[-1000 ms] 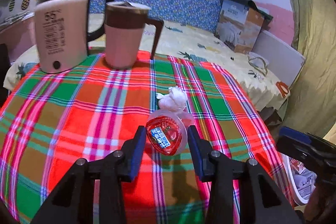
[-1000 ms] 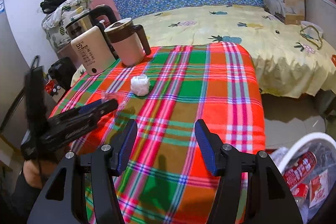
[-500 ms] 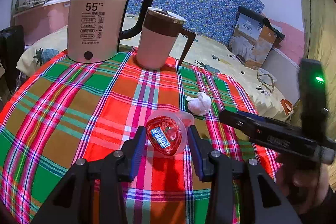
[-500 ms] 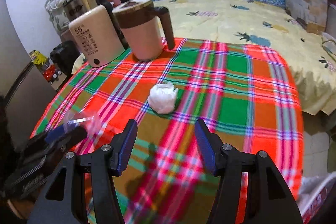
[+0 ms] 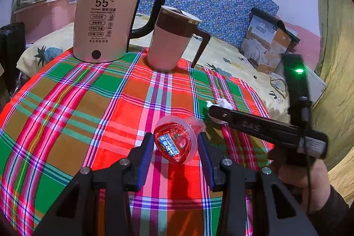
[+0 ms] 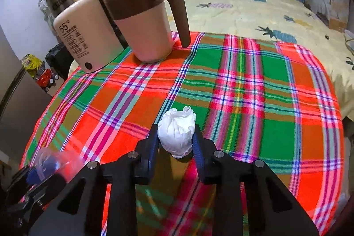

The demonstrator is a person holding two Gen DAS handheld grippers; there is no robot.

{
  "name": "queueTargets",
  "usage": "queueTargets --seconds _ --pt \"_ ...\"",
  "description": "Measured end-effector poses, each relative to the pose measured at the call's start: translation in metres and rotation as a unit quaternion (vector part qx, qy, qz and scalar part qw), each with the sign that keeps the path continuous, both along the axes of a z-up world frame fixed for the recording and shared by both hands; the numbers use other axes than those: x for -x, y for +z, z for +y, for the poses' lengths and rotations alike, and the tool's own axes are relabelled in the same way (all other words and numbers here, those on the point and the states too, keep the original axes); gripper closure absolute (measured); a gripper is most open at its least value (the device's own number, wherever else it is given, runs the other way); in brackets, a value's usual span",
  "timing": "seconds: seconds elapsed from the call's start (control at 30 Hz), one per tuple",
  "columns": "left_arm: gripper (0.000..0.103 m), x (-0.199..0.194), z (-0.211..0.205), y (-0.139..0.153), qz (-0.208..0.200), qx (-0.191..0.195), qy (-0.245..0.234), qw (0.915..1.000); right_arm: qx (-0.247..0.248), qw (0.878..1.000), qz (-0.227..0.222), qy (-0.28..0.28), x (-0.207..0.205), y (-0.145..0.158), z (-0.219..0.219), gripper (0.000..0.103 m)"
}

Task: Collect trash
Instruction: 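Carry the red cup and white tissue over the bin with both tools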

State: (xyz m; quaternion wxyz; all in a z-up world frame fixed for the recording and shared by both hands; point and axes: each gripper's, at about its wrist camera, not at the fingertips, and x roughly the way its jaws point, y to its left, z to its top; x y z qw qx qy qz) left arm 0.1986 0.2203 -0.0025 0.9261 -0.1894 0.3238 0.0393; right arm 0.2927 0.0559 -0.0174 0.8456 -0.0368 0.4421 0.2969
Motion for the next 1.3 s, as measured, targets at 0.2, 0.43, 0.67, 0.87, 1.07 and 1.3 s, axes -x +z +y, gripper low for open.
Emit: queueTargets --seconds 0.2,0.43,0.67,0.87,1.07,1.3 --pt "0.061 0.002 -0.015 0.001 0.004 -0.010 -0.021 0.9997 -0.025 1.000 -0.009 -0.007 0.034 0.023 -0.040 0.072" --pt "0.061 0.015 -0.054 0.008 0.006 -0.026 -0.051 0.9983 -0.039 0.999 -0.013 -0.024 0.075 0.036 -0.092 0.072" --pt "0.061 0.037 -0.096 0.012 0.012 -0.021 -0.085 0.9961 -0.043 0.998 -0.015 -0.039 0.104 0.039 -0.122 0.072" --pt "0.061 0.058 -0.124 0.022 0.004 -0.030 -0.104 0.9941 -0.061 0.996 -0.014 -0.056 0.124 0.041 -0.144 0.072" --pt "0.061 0.073 -0.152 0.026 0.002 -0.037 -0.130 0.9909 -0.072 0.994 -0.015 -0.077 0.143 0.040 -0.172 0.072" --pt "0.061 0.079 -0.191 0.030 0.003 -0.046 -0.167 0.9848 -0.073 0.990 -0.024 -0.117 0.155 0.041 -0.215 0.072"
